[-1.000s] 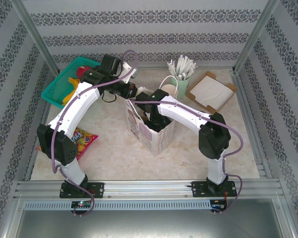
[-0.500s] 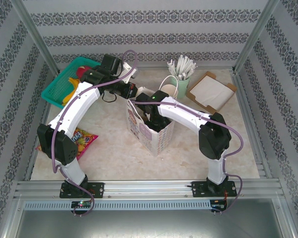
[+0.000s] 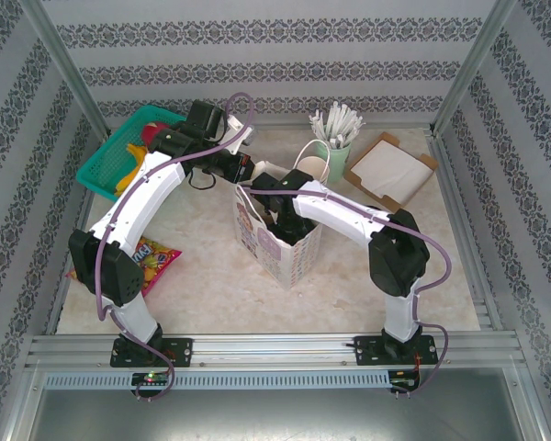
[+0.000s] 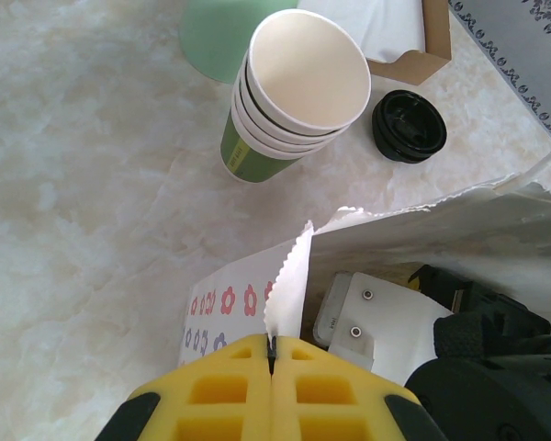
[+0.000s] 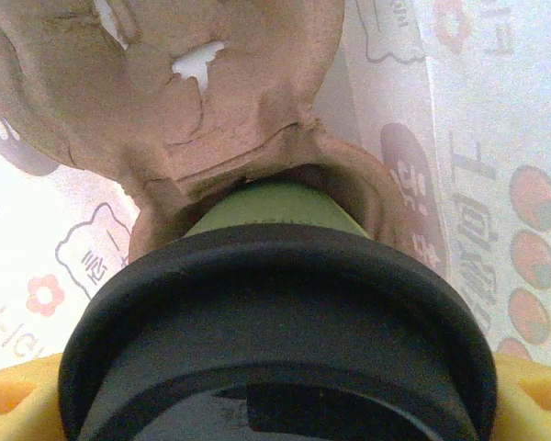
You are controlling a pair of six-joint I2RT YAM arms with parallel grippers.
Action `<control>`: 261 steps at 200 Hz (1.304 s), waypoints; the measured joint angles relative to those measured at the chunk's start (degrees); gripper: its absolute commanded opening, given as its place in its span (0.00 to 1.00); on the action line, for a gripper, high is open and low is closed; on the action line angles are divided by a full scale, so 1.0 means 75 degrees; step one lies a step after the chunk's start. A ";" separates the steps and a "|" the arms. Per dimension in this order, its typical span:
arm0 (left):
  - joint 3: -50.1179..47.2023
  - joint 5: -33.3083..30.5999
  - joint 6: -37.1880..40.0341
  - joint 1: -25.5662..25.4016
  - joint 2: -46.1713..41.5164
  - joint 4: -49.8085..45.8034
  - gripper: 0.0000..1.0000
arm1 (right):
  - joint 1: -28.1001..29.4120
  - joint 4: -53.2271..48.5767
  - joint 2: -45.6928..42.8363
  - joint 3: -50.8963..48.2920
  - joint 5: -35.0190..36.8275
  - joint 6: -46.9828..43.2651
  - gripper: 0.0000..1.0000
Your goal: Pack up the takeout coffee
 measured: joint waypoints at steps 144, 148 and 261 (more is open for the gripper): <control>0.0000 0.0003 -0.0003 0.0000 0.0000 0.0000 0.00 | 0.0003 0.0358 -0.0114 -0.0268 0.0050 -0.0020 0.67; 0.0000 0.0003 -0.0003 0.0000 0.0000 0.0000 0.00 | 0.0003 0.0350 -0.0111 -0.0254 0.0052 -0.0023 0.67; 0.0000 0.0003 -0.0058 0.0000 0.0000 0.0000 0.00 | 0.0006 0.0510 -0.0204 -0.0428 0.0085 0.0012 0.67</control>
